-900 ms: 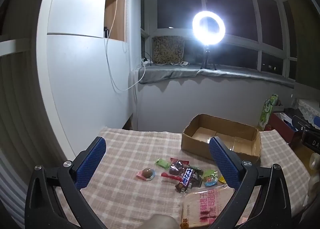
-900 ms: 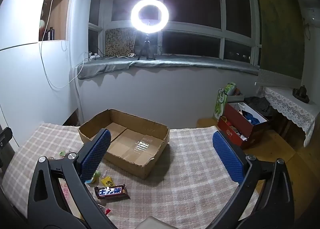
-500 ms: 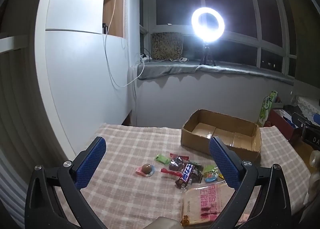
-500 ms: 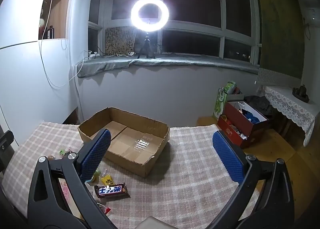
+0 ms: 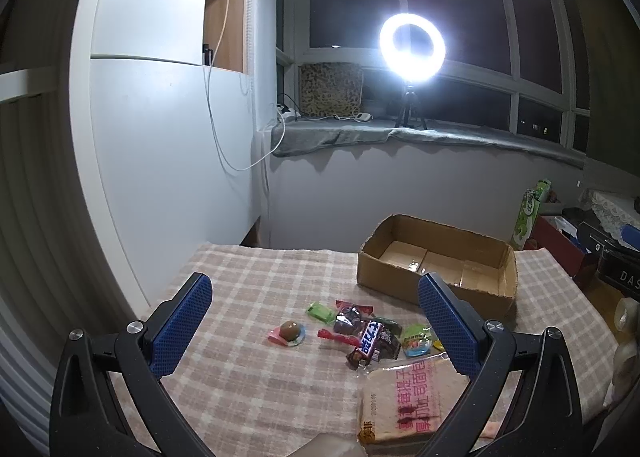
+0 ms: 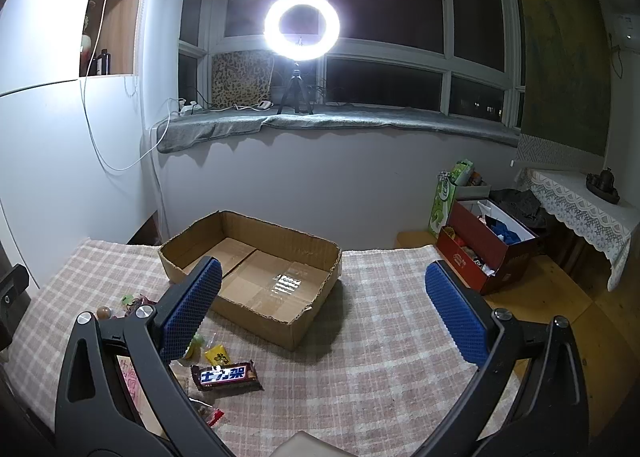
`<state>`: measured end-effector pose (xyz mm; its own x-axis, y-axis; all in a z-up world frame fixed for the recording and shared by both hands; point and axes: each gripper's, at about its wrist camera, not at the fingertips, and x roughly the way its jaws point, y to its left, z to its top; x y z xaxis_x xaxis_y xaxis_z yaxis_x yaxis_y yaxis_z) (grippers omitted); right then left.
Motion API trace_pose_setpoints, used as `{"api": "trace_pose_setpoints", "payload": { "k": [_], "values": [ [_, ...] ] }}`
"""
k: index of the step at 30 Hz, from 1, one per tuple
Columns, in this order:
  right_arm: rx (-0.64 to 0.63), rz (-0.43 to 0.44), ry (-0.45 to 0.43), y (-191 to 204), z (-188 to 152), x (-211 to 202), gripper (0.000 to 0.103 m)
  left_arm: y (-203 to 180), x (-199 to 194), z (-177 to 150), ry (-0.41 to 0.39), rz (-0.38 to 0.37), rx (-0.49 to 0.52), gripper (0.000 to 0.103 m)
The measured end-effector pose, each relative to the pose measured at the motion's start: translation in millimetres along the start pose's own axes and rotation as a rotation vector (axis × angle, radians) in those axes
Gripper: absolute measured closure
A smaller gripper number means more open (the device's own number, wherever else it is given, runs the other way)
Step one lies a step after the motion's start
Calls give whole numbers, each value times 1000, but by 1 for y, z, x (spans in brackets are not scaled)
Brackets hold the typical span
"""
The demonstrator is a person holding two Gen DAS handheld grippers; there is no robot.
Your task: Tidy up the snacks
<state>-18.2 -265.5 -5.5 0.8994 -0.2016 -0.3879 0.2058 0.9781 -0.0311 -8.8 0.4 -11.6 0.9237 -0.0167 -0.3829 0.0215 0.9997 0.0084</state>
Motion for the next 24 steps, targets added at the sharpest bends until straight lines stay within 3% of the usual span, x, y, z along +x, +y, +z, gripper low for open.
{"api": "trace_pose_setpoints", "payload": {
  "k": [24],
  "values": [
    [-6,1,9,0,-2,-1,0,-1,-1,2,1,-1,0,1]
  ]
}}
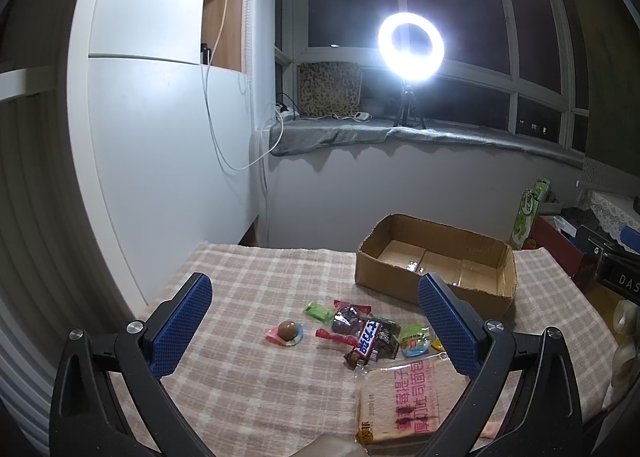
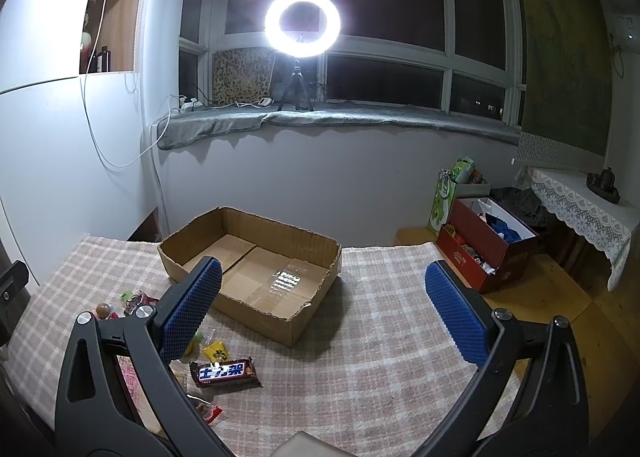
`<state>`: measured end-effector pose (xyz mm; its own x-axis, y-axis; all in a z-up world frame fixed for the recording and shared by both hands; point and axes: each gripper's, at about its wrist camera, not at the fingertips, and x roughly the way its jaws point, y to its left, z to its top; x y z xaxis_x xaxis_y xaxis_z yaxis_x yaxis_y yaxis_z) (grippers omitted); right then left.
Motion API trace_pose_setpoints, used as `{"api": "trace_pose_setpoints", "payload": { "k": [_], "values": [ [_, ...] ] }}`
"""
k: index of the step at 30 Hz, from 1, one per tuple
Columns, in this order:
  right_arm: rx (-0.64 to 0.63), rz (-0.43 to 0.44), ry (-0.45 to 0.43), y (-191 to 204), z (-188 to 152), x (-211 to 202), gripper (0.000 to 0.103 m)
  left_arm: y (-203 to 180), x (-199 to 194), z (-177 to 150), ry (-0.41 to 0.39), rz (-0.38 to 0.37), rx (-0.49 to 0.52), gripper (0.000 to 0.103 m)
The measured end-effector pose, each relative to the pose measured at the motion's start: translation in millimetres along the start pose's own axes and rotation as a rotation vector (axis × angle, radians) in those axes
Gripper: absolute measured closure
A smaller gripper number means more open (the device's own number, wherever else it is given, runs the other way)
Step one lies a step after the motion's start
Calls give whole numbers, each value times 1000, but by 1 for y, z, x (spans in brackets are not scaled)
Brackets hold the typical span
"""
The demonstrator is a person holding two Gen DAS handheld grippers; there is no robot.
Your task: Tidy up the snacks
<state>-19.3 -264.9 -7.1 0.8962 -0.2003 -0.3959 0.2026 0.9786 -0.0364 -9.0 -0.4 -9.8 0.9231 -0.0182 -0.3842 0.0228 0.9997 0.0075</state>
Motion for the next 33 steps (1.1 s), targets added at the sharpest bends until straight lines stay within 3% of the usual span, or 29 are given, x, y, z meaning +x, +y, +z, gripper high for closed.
{"api": "trace_pose_setpoints", "payload": {
  "k": [33],
  "values": [
    [-3,4,10,1,0,-1,0,-4,-1,1,4,-6,1,1]
  ]
}}
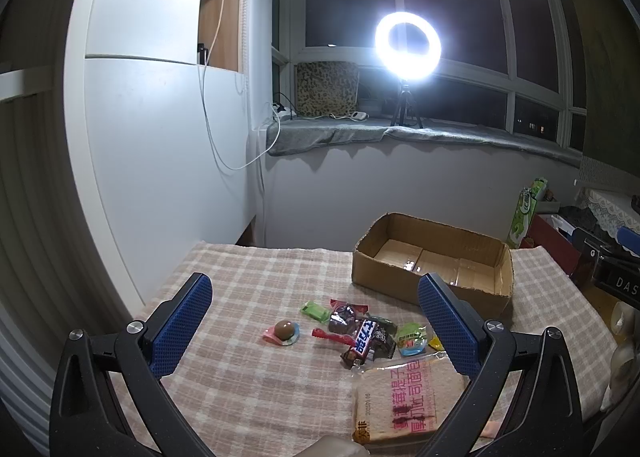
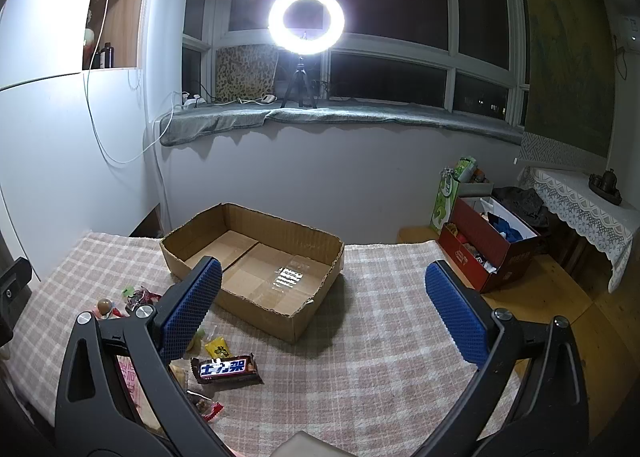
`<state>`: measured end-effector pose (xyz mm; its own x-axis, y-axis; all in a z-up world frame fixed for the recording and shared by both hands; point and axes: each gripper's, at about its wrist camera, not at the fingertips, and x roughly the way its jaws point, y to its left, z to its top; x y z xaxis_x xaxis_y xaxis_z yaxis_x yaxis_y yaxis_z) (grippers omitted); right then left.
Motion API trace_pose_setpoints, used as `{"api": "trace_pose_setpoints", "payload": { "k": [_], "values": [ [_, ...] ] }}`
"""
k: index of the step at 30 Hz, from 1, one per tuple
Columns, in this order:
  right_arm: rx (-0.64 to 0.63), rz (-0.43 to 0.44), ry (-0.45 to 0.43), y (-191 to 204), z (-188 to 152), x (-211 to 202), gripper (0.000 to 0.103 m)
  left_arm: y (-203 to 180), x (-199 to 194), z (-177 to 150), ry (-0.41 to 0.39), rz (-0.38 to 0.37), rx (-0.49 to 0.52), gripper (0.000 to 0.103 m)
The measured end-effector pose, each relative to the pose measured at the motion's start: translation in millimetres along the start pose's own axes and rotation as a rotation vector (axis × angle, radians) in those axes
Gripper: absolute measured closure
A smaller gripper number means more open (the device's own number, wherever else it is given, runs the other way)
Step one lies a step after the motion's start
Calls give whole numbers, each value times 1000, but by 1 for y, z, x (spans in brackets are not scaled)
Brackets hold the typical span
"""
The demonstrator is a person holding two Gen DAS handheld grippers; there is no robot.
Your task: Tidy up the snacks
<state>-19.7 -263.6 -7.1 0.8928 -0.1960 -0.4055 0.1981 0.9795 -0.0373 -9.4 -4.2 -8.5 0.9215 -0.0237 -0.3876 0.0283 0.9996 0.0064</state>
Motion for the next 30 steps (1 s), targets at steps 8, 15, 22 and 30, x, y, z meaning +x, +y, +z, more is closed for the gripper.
{"api": "trace_pose_setpoints", "payload": {
  "k": [8,15,22,30],
  "values": [
    [0,1,1,0,0,0,0,0,0,0,1,-1,0,1],
    [-2,0,3,0,-1,0,0,-1,0,0,4,-2,-1,1],
    [-13,12,23,1,-7,4,0,0,4,-4,25,-10,5,1],
    [-37,50,69,5,-17,11,0,-1,11,-13,65,-29,15,1]
  ]
}}
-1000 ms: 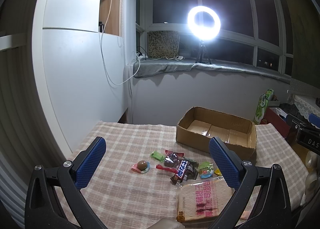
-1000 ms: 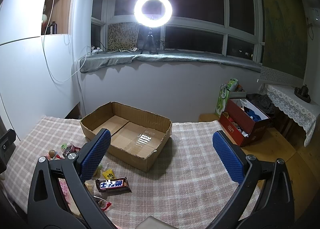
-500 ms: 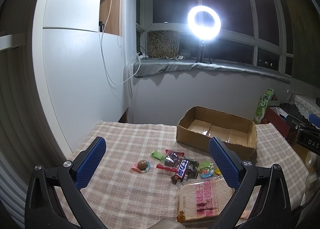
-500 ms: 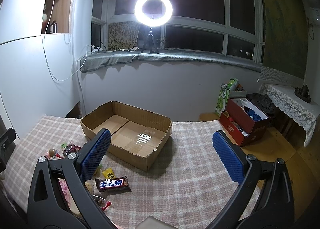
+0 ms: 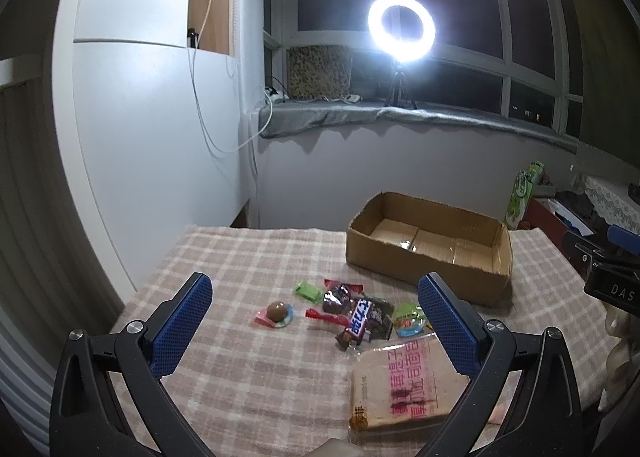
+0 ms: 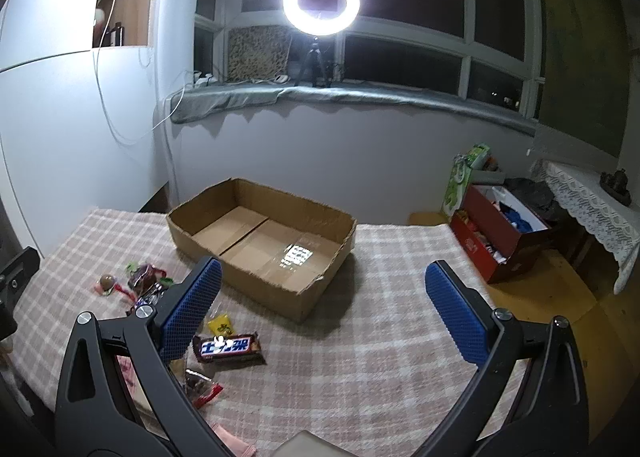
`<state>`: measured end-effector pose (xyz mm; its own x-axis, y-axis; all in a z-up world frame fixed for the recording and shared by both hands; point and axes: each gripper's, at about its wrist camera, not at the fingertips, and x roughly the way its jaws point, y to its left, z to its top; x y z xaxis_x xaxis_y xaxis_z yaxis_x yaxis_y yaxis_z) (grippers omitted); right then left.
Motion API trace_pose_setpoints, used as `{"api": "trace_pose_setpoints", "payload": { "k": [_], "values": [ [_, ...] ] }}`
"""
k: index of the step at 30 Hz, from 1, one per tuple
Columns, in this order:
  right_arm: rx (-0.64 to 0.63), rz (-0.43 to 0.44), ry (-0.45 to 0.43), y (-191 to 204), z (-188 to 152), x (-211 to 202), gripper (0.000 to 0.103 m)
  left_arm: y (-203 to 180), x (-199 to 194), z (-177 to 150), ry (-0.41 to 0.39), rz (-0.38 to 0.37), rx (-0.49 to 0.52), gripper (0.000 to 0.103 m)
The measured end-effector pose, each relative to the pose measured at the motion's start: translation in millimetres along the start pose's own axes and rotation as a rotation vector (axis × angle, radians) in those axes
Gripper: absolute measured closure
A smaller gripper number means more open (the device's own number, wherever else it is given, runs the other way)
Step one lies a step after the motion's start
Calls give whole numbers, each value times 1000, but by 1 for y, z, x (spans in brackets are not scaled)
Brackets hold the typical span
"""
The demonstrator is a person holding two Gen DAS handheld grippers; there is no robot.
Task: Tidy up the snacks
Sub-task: 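Move the left tool to the packaged bread slice and grasp it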
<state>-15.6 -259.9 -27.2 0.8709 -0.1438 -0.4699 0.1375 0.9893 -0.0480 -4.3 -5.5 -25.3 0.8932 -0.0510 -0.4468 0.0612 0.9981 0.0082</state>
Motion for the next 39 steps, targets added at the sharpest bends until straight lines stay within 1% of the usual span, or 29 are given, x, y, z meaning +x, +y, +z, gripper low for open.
{"api": "trace_pose_setpoints", "payload": {
  "k": [2,5,7,8,9,10,13,15,18,19,21,23,25,26,27,28,29,31,35,39],
  "values": [
    [-2,12,11,1,-3,2,0,0,2,-3,14,-8,-1,1],
    [-6,33,24,4,-5,4,0,4,7,-8,45,-27,-18,6],
    [-7,61,39,6,-7,7,4,6,10,-12,65,-40,-28,8],
    [-6,78,52,7,-8,9,7,8,12,-14,77,-48,-34,11],
    [-4,90,61,7,-9,10,9,10,14,-17,94,-63,-43,15],
    [1,113,76,8,-11,13,10,13,16,-19,111,-82,-57,17],
    [18,171,118,11,-17,20,15,24,25,-29,179,-155,-126,25],
    [20,201,143,13,-20,24,22,28,30,-35,208,-184,-154,31],
    [21,250,182,18,-25,30,23,29,37,-42,244,-226,-177,35],
    [24,270,197,20,-27,31,24,30,39,-45,257,-244,-189,36],
    [29,309,229,23,-31,34,31,30,44,-51,288,-281,-216,38],
    [32,347,263,27,-35,39,35,30,48,-57,317,-310,-232,39],
    [37,386,305,30,-41,44,36,28,50,-61,341,-335,-244,41],
    [42,402,320,32,-43,45,37,27,52,-63,355,-349,-251,45],
    [47,422,338,35,-46,48,38,26,53,-66,370,-365,-260,47],
    [55,444,360,37,-49,51,39,26,54,-68,379,-377,-268,47],
    [61,461,377,38,-51,52,43,26,54,-70,390,-388,-277,47],
    [66,495,406,42,-56,55,45,28,57,-75,410,-407,-297,48],
    [67,538,443,51,-64,58,50,29,59,-81,439,-442,-328,54],
    [70,572,478,58,-70,62,55,30,62,-87,459,-451,-348,54]
  ]
}}
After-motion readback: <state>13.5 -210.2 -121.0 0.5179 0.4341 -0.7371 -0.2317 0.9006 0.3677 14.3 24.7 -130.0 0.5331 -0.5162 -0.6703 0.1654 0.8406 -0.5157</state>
